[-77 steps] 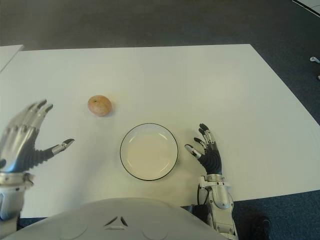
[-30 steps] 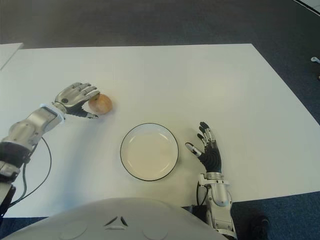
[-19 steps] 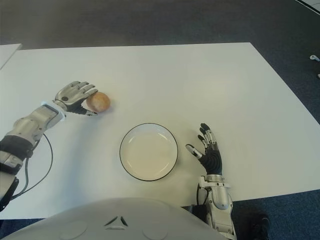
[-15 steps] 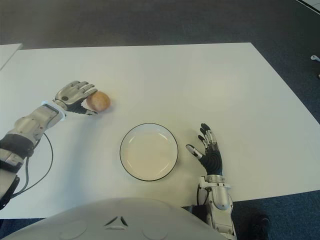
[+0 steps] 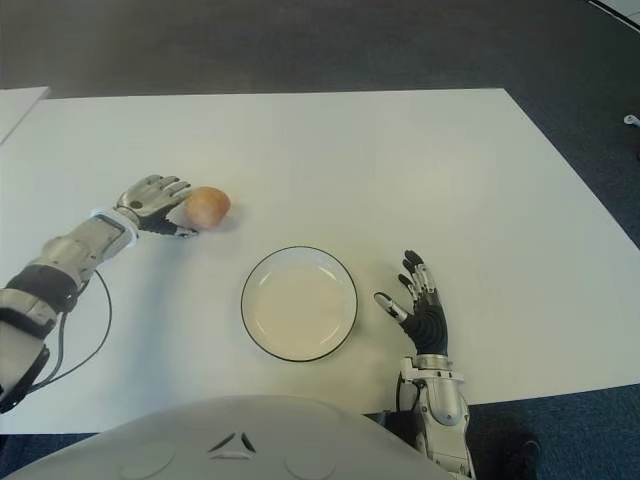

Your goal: Put the apples into the plate.

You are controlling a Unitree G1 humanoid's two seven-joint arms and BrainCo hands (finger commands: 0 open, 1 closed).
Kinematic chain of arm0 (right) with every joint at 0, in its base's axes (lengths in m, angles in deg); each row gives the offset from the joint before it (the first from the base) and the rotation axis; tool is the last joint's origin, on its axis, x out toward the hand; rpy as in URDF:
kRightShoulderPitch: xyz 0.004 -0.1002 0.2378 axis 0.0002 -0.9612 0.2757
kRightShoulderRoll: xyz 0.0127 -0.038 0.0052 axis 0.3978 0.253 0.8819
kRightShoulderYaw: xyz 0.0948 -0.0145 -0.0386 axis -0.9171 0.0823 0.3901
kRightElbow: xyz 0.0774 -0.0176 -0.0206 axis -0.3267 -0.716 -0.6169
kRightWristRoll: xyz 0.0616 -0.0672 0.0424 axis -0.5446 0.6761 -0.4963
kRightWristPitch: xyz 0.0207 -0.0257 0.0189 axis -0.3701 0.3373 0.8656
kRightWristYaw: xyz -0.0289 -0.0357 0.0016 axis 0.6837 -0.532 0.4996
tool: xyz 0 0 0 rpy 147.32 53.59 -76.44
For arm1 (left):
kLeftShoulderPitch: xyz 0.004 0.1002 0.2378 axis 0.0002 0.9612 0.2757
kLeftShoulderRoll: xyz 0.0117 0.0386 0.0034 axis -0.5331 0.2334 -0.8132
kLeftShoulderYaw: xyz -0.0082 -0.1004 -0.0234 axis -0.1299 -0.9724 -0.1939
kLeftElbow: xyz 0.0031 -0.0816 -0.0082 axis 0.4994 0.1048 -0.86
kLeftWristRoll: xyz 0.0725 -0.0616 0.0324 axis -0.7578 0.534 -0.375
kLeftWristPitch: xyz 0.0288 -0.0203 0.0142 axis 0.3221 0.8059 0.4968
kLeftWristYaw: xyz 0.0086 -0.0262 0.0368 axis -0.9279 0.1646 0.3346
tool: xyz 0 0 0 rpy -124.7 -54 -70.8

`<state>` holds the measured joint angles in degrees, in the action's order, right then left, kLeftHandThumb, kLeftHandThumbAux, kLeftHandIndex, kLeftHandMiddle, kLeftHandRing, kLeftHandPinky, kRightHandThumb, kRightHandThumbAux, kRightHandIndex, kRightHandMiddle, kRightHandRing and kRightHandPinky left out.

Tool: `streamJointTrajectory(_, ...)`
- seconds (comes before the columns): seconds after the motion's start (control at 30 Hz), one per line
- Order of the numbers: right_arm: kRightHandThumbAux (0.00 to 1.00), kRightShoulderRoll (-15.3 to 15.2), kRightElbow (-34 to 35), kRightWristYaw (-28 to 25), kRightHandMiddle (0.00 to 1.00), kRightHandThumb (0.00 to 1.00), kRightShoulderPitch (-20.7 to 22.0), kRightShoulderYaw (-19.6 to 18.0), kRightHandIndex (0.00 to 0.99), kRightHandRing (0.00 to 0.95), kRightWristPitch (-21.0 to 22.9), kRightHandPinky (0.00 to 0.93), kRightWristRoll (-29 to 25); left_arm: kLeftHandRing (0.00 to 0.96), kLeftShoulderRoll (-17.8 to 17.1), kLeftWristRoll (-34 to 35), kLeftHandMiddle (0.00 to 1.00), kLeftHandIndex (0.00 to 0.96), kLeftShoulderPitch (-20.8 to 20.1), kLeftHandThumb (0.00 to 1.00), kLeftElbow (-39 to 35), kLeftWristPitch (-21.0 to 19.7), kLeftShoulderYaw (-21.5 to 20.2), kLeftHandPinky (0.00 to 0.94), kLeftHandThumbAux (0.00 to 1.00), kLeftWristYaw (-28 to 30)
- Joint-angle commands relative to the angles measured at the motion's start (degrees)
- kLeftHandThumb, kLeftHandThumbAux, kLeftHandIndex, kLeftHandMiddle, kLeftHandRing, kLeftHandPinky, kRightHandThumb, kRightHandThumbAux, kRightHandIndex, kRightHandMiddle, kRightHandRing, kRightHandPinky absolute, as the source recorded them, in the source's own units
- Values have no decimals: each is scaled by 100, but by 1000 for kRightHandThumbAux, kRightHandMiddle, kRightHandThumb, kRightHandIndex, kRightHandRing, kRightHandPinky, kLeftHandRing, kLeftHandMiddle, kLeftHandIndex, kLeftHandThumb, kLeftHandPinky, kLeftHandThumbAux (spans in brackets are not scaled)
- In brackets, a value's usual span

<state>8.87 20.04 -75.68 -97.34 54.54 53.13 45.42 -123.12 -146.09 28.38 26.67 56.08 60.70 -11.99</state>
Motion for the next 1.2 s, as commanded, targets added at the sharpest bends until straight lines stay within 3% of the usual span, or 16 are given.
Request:
streamJointTrajectory(0.03,650,38,-374,-20,34,153,-319,-29,39,13,447,51,-26,117,352,-57,128,52,81,289,582,136,441,159,245,-154)
streamJointTrajectory(0.53,633,90,-394,-112,45,169,-311,-99,41,33,322,71,-145,554,633,96,563,351,-211,456,1464,311,897,536,298,-1463)
streamJointTrajectory(0.77,618,121,-455,-129,42,174,-259,-114,40,34,292,69,-177,619,723,110,652,471,-229,489,1646,355,1085,555,404,-2266)
streamJointTrajectory(0.8,615,125,-461,-131,40,171,-253,-116,39,33,295,66,-177,630,732,109,664,459,-227,567,1658,338,1112,556,507,-2368)
streamJointTrajectory(0.87,613,130,-463,-135,37,168,-249,-119,37,31,310,63,-181,647,749,126,680,447,-226,649,1680,319,1149,565,616,-2518)
streamJointTrajectory(1.2,630,134,-554,-176,32,163,-172,-126,35,29,353,72,-184,713,836,594,736,442,-226,710,1832,612,1047,615,696,-2579)
